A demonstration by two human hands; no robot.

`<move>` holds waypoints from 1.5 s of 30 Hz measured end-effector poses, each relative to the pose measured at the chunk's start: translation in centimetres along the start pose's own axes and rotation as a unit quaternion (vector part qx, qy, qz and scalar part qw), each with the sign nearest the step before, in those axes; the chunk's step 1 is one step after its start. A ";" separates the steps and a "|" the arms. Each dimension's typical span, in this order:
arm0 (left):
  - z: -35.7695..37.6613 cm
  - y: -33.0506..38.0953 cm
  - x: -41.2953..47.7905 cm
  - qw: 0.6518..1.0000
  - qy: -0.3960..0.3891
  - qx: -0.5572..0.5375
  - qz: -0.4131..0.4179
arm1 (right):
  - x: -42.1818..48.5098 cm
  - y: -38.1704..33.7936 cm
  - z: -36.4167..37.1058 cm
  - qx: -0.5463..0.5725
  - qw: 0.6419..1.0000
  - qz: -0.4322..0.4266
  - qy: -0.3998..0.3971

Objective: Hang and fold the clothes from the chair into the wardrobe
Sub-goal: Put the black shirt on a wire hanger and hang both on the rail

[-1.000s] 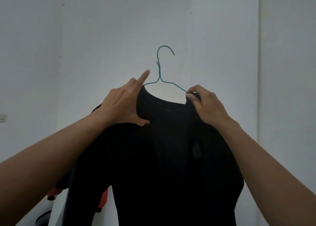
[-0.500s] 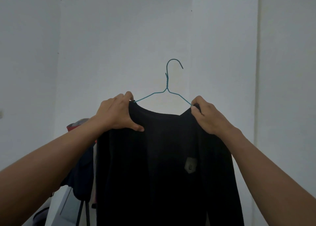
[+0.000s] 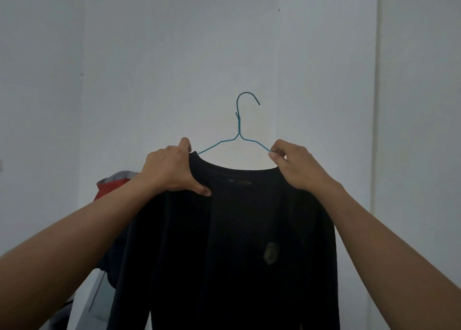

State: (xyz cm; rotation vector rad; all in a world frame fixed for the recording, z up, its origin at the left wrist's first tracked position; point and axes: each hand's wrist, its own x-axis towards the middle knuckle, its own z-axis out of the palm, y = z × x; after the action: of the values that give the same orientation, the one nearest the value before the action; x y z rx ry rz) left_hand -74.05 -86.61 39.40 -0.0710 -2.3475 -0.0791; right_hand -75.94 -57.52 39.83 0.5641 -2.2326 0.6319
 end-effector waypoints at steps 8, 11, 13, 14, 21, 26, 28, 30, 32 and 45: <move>0.3 0.4 -0.7 0.977 -0.006 -0.124 0.173 | 0.6 -0.6 1.1 0.034 0.999 0.022 0.014; 0.7 -0.6 -0.4 0.974 -0.013 -0.150 0.169 | -0.9 0.0 1.5 -0.025 0.998 -0.043 0.035; 1.3 -1.1 -0.4 0.974 -0.030 -0.145 0.169 | -2.4 0.8 2.0 -0.094 0.989 -0.110 0.037; 1.6 -1.2 -0.5 0.975 -0.039 -0.135 0.170 | -3.1 1.5 2.3 -0.135 0.982 -0.130 0.027; 4.5 0.0 -1.6 0.967 -0.067 -0.139 0.201 | -7.4 4.9 2.4 -0.257 0.954 -0.132 -0.077; 6.1 2.9 -3.1 0.961 -0.079 -0.108 0.244 | -11.5 5.1 0.9 -0.314 0.942 -0.085 -0.087; 6.2 4.2 -3.9 0.960 -0.055 -0.094 0.257 | -13.3 4.7 0.1 -0.327 0.940 -0.054 -0.082; 5.7 5.4 -4.7 0.959 -0.031 -0.099 0.263 | -14.8 4.1 -1.3 -0.337 0.938 -0.023 -0.071; 4.7 6.6 -5.6 0.957 -0.020 -0.110 0.267 | -16.1 3.1 -3.2 -0.357 0.932 -0.004 -0.065; -8.3 15.2 -18.9 0.925 0.031 -0.172 0.338 | -34.0 -8.7 -19.4 -0.438 0.894 0.092 -0.005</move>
State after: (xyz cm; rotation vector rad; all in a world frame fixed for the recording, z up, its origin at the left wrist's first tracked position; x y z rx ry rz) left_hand -53.81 -72.62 32.29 -1.0230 -2.0969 -0.1465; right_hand -39.25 -46.06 28.53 -0.1092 -2.2971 -0.3250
